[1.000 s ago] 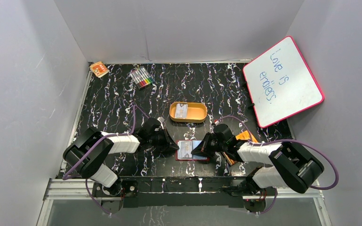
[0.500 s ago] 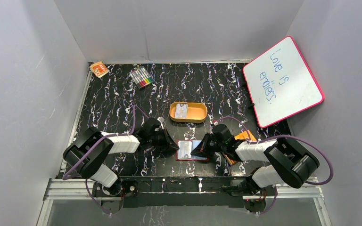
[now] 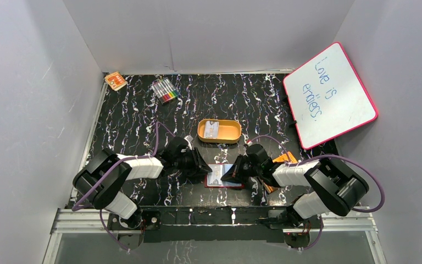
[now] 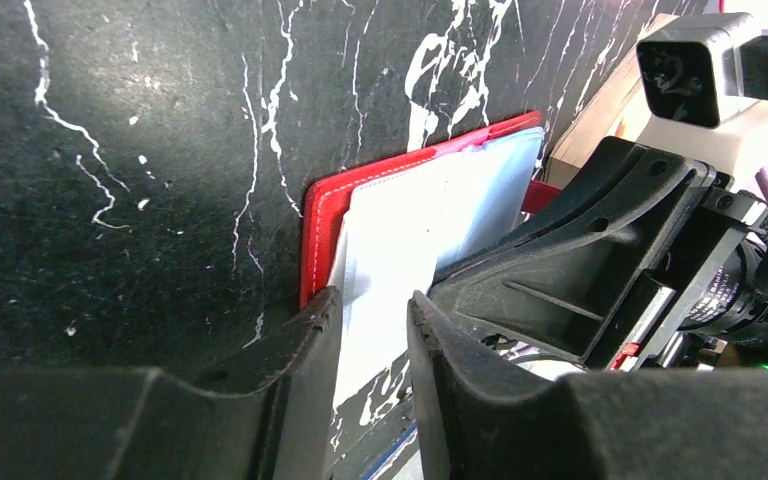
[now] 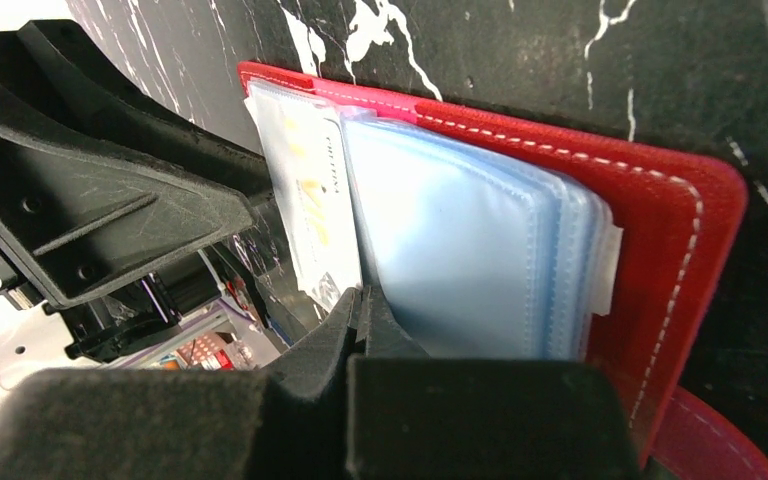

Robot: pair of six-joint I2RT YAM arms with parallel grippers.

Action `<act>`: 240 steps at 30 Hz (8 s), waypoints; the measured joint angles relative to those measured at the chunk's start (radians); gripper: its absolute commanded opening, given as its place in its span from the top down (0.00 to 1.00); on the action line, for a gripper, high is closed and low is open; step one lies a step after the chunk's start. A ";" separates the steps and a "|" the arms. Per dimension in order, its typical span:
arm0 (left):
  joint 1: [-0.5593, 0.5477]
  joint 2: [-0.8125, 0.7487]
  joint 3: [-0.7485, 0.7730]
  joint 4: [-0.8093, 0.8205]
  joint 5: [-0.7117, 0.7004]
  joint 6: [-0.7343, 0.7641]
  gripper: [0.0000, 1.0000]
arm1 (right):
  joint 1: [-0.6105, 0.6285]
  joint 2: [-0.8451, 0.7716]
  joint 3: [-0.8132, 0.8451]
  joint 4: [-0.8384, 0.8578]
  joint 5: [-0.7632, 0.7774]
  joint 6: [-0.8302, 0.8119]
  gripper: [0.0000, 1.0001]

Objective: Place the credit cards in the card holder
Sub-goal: Adjust the credit card in the card holder, then pick up the credit card from the storage box, then turn over the card slot in the card holder.

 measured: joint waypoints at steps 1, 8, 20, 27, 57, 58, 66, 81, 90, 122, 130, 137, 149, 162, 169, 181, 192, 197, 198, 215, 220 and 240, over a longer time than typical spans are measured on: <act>-0.001 -0.001 0.001 0.000 0.000 0.000 0.67 | 0.000 0.001 0.002 0.000 -0.001 -0.002 1.00; -0.003 -0.001 0.009 -0.010 0.001 0.008 0.66 | 0.000 0.017 0.021 -0.013 -0.007 -0.021 1.00; -0.005 -0.001 0.035 -0.056 -0.002 0.029 0.60 | 0.002 0.000 0.071 -0.115 -0.004 -0.075 0.72; -0.006 -0.042 0.044 -0.124 -0.031 0.042 0.54 | 0.005 -0.056 0.136 -0.225 0.022 -0.122 0.51; -0.004 -0.388 0.110 -0.637 -0.282 0.158 0.47 | 0.011 -0.166 0.369 -0.634 0.177 -0.437 0.53; -0.004 -0.385 0.110 -0.617 -0.265 0.156 0.52 | 0.013 -0.163 0.370 -0.634 0.178 -0.440 0.53; -0.004 -0.214 0.138 -0.444 -0.137 0.148 0.84 | 0.014 -0.162 0.371 -0.628 0.179 -0.448 0.57; -0.003 -0.179 0.053 -0.415 -0.150 0.143 0.88 | 0.014 -0.166 0.386 -0.631 0.228 -0.465 0.47; -0.003 -0.369 0.135 -0.602 -0.241 0.183 0.51 | -0.005 -0.124 0.556 -0.630 0.298 -0.501 0.45; -0.003 -0.780 0.104 -0.911 -0.460 0.105 0.42 | -0.180 0.494 0.869 -0.491 0.154 -0.411 0.49; -0.003 -0.772 0.104 -0.911 -0.460 0.096 0.43 | -0.187 0.500 0.868 -0.470 0.127 -0.395 0.60; -0.003 -0.760 0.102 -0.909 -0.460 0.089 0.43 | -0.205 0.490 0.842 -0.446 0.112 -0.389 0.64; -0.003 -0.755 0.085 -0.906 -0.457 0.081 0.43 | -0.219 0.464 0.811 -0.438 0.100 -0.390 0.75; -0.003 -0.746 0.084 -0.905 -0.456 0.079 0.43 | -0.230 0.403 0.785 -0.431 0.086 -0.389 0.94; -0.003 -0.735 0.084 -0.903 -0.456 0.083 0.43 | -0.249 0.363 0.762 -0.430 0.076 -0.387 1.00; -0.003 -0.715 0.099 -0.892 -0.468 0.091 0.44 | -0.272 0.210 0.798 -0.624 0.065 -0.209 1.00; -0.003 -0.685 0.148 -0.882 -0.479 0.094 0.43 | -0.312 0.059 0.794 -0.737 -0.085 0.048 1.00; -0.003 -0.687 0.148 -0.880 -0.472 0.087 0.43 | -0.311 -0.051 0.763 -0.737 -0.156 0.101 1.00; -0.003 -0.689 0.148 -0.879 -0.467 0.082 0.43 | -0.311 -0.071 0.762 -0.741 -0.166 0.106 1.00; -0.005 -0.657 0.150 -0.741 -0.302 0.092 0.29 | -0.235 -0.260 0.666 -0.890 -0.171 -0.418 1.00; -0.037 -0.552 0.149 -0.679 -0.280 0.093 0.28 | -0.161 -0.357 0.365 -0.829 -0.158 -0.504 1.00; -0.105 -0.034 0.336 -0.573 -0.299 0.115 0.39 | -0.056 -0.248 0.253 -0.630 -0.041 -0.510 1.00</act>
